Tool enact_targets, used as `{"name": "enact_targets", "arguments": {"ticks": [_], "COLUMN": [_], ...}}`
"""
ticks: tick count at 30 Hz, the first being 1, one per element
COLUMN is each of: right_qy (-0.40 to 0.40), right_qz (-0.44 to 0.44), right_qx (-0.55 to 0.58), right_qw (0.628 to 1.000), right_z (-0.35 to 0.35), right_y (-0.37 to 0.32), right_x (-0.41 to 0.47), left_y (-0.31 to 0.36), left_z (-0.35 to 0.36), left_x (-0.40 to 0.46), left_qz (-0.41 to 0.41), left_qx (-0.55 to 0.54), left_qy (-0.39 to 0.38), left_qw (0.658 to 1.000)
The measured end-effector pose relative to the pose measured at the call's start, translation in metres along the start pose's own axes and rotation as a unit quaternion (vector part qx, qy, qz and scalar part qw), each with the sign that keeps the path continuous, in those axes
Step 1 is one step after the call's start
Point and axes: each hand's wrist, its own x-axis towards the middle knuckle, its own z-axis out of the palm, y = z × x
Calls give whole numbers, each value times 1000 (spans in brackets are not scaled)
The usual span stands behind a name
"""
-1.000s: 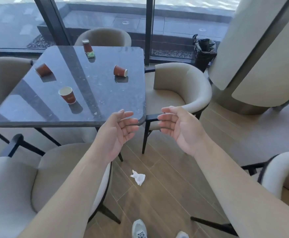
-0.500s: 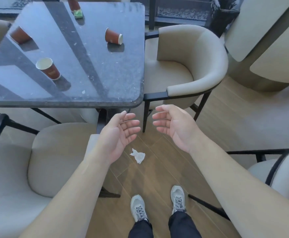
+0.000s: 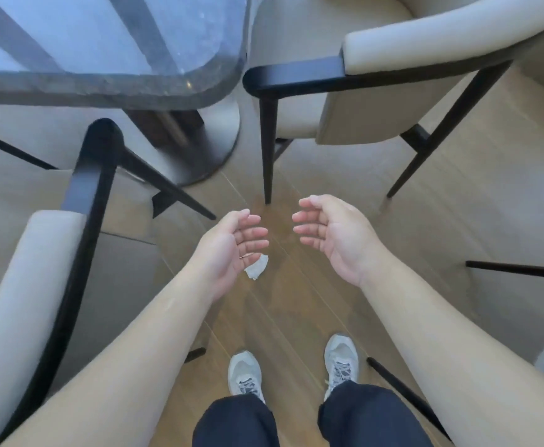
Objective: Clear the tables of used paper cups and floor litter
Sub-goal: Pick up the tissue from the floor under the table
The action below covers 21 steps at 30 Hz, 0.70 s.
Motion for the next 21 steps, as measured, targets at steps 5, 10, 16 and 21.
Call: {"name": "enact_targets", "arguments": {"ticks": [5,10,16,21], "right_qy": [3,4,3,8], "right_qz": [16,21,-11,1], "right_qx": [-33,-48,-90,-225], "right_qw": [999,999,996,974], "right_z": [-15,-32,-41,-51], "right_y": [83,144,175,206], "right_x": [90,162,225,258], "left_y": [-78,-166,-219,-251], "left_z": [-25,-56,-83,-87], "left_x": [107,210,302,362], "left_qz": [-32,-41,-39,28], "left_qx": [9,230,299,472], "left_qy": [23,40,39,45], "left_qw": [999,971,953,880]}}
